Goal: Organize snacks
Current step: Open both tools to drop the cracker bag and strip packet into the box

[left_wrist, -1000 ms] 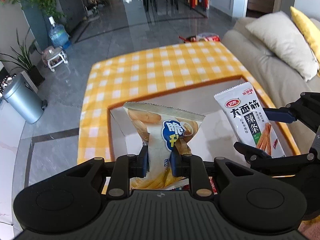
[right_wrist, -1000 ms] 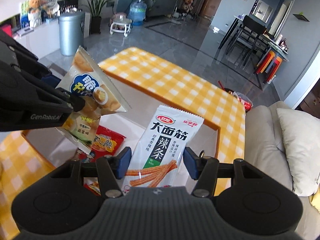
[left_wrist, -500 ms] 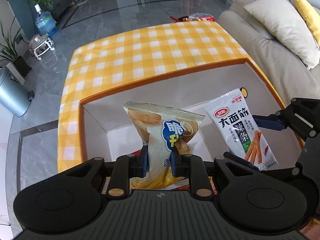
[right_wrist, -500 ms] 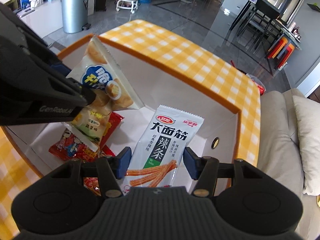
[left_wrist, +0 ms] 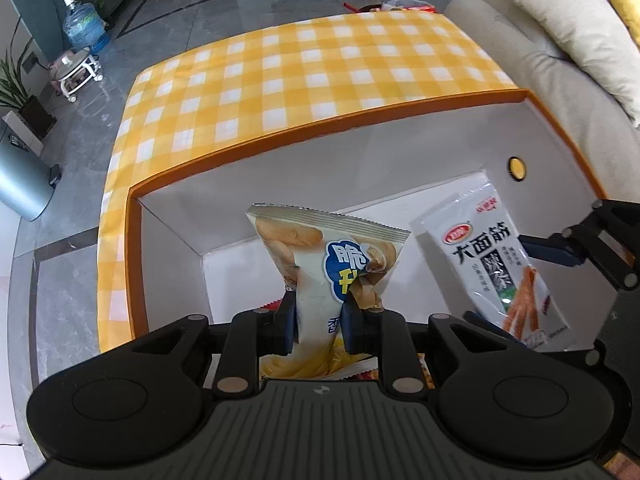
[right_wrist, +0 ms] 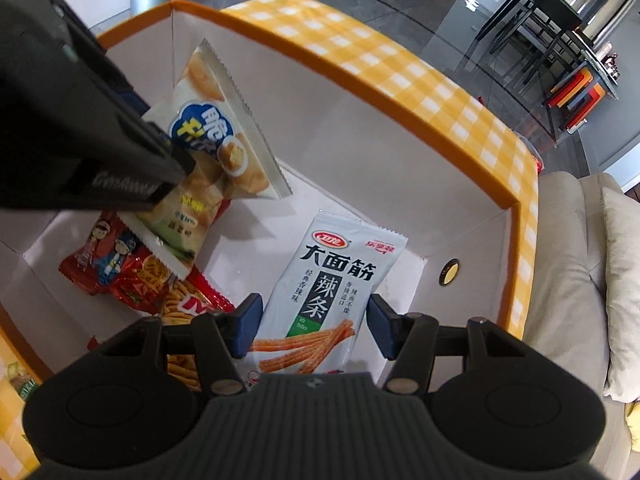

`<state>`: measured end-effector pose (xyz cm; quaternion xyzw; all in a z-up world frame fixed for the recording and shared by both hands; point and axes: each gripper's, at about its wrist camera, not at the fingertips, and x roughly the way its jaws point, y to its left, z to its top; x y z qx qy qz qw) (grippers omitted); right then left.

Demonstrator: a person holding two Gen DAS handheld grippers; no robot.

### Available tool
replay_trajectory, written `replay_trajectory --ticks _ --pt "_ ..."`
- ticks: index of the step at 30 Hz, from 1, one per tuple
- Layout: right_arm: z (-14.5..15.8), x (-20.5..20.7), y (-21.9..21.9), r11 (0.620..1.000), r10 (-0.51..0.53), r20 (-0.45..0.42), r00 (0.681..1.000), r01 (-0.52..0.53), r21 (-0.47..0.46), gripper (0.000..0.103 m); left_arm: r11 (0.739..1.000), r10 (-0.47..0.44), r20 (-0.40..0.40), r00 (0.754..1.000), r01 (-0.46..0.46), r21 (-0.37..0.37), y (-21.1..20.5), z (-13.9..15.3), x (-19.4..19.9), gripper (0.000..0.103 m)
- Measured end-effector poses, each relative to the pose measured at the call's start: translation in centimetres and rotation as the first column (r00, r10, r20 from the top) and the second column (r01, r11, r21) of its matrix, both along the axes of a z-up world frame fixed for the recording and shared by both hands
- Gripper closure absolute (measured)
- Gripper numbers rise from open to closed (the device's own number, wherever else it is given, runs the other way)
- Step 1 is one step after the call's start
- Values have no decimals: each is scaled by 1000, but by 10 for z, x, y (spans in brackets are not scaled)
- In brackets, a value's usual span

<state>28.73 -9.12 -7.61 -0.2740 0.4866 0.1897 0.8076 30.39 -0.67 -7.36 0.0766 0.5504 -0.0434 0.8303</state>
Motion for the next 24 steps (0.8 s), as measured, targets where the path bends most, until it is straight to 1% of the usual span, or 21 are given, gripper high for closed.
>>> replay_trajectory --ticks 4,5,7,11,14,15,16,17,18,19,21,24 --pt "-7 2 4 1000 7 -15 1000 -7 -25 48 1000 8 -18 1000 -8 0 0 -7 2 79" --pt "-8 3 4 1000 8 -22 1000 -9 -27 50 1000 11 -18 1000 -11 1 0 -8 2 78" --pt "-9 4 6 999 14 -29 999 -15 -35 50 1000 11 -14 1000 -11 6 -1 -8 2 78" --pt "-6 3 8 999 15 -18 1000 -16 -44 50 1000 8 -10 1000 -8 13 -2 -6 0 77" --pt "-1 1 9 999 15 -12 1000 -16 -35 46 1000 -2 4 1000 2 29 -3 -2 -3 65" --pt "2 -1 10 999 17 -8 1000 -17 -34 46 1000 -4 10 1000 4 30 -3 0 -5 58" --pt "4 -2 10 999 19 -4 1000 -19 -36 43 999 -4 17 1000 3 32 -2 2 -6 54" --pt "5 -3 10 999 20 0 1000 -20 -37 39 999 -3 26 1000 2 35 -1 4 -7 46" --pt "7 -5 10 999 20 4 1000 -20 -36 37 999 -2 37 999 1 37 -1 6 -10 39" --pt "10 -6 10 999 19 8 1000 -19 -34 34 999 -3 49 999 1 37 0 10 -13 38" --pt "14 -9 9 1000 16 11 1000 -16 -25 31 999 -6 64 998 4 34 2 16 -16 35" --pt "22 -13 9 1000 5 13 1000 -5 -5 25 1000 -3 92 996 0 29 4 27 -25 30"
